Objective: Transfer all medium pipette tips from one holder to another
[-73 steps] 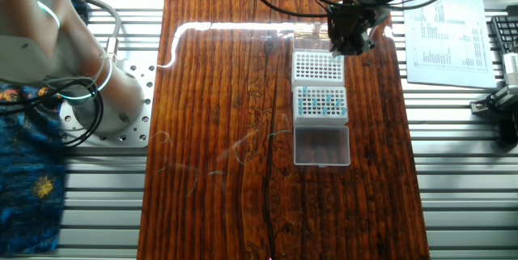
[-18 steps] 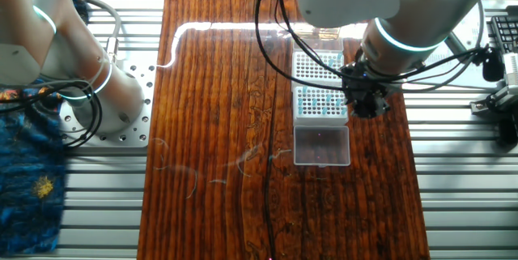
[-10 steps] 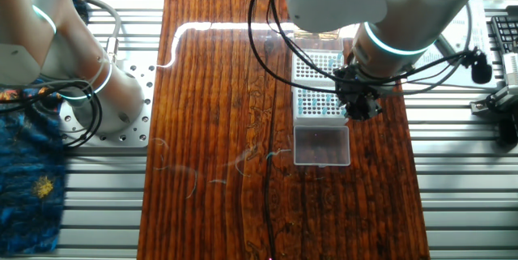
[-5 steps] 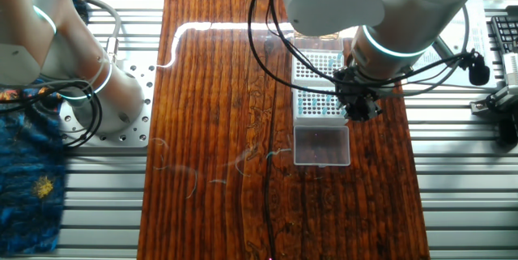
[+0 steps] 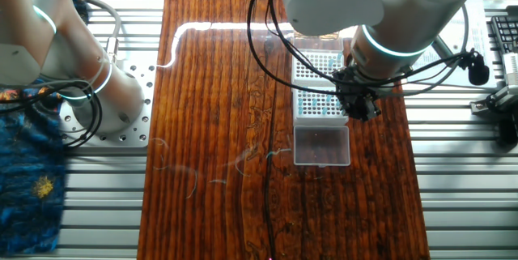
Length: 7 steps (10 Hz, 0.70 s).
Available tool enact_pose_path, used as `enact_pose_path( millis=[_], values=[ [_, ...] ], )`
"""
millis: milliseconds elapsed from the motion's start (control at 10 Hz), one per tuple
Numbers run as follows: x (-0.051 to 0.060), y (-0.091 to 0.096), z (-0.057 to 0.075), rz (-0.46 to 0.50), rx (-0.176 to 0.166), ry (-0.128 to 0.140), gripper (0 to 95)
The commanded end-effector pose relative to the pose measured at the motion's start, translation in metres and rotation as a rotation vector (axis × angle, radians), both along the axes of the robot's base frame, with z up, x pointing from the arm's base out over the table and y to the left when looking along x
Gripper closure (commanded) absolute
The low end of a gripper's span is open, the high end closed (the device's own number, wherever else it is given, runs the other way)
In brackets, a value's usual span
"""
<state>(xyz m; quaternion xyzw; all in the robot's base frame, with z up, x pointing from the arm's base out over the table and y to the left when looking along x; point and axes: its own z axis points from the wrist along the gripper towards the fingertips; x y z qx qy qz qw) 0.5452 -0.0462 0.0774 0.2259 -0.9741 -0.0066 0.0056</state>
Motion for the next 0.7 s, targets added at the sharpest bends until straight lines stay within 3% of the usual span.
enact_pose_path(
  millis=[100, 500, 700],
  values=[
    [0.000, 0.000, 0.007, 0.000, 0.001, 0.008, 95.0],
    [0.001, 0.002, 0.033, 0.018, -0.001, 0.012, 95.0],
    [0.003, 0.007, 0.063, 0.031, -0.016, 0.028, 95.0]
  ],
)
